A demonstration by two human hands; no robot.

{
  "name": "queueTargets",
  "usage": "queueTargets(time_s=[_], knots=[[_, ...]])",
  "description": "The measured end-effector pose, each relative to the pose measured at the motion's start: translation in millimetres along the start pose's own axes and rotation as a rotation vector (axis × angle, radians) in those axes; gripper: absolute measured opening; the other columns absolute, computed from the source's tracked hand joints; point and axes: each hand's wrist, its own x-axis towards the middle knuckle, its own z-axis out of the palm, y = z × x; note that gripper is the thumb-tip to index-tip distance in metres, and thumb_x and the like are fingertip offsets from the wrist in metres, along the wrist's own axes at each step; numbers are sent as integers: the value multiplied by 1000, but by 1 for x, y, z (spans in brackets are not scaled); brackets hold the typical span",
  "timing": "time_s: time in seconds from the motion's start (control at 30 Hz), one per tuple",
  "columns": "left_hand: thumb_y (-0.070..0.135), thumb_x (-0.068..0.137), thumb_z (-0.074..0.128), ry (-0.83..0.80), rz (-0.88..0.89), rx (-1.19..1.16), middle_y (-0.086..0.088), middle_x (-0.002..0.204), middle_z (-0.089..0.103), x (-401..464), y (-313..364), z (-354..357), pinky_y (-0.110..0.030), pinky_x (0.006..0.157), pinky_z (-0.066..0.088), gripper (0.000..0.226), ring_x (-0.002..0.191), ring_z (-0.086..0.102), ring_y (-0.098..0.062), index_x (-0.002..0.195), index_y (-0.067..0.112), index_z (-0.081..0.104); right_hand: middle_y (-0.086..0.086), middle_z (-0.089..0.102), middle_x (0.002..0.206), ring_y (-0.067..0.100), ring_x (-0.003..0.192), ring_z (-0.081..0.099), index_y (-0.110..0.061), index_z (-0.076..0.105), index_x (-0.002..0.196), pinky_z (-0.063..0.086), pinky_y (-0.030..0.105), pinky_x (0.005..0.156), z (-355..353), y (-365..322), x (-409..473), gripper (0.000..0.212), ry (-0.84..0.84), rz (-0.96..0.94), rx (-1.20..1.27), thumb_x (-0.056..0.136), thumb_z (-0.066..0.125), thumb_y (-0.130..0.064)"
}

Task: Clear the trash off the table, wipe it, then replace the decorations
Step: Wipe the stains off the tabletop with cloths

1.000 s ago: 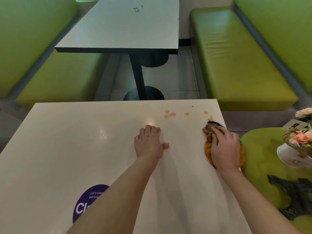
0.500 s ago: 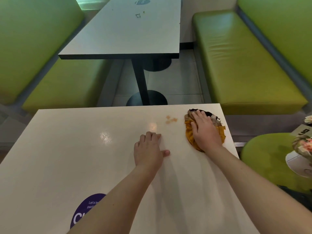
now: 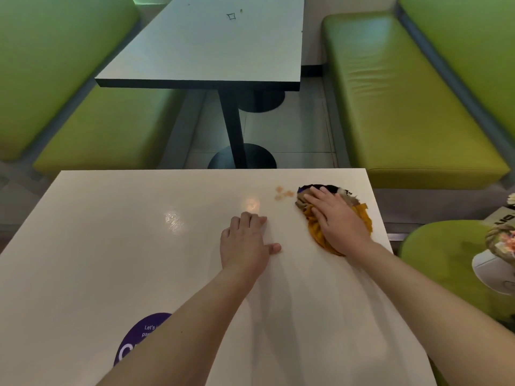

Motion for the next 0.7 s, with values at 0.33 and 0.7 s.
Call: queueTargets(time_s=[0.33, 0.7], knots=[[61, 84, 59, -1, -5, 2, 8, 137, 38, 0, 0, 1, -30, 102, 28, 70, 128, 33, -16, 143, 30, 37, -3, 35, 156, 17, 147, 23, -21, 47, 145, 7, 35, 122, 9, -26, -3, 42, 115, 204, -35, 104, 36, -21], [62, 84, 59, 9, -7, -20, 9, 138, 37, 0, -2, 1, -29, 103, 27, 69, 129, 32, -15, 143, 32, 38, -1, 33, 158, 18, 148, 23, -19, 45, 146, 13, 34, 121, -17, 11, -23, 42, 134, 395, -20, 105, 35, -21]])
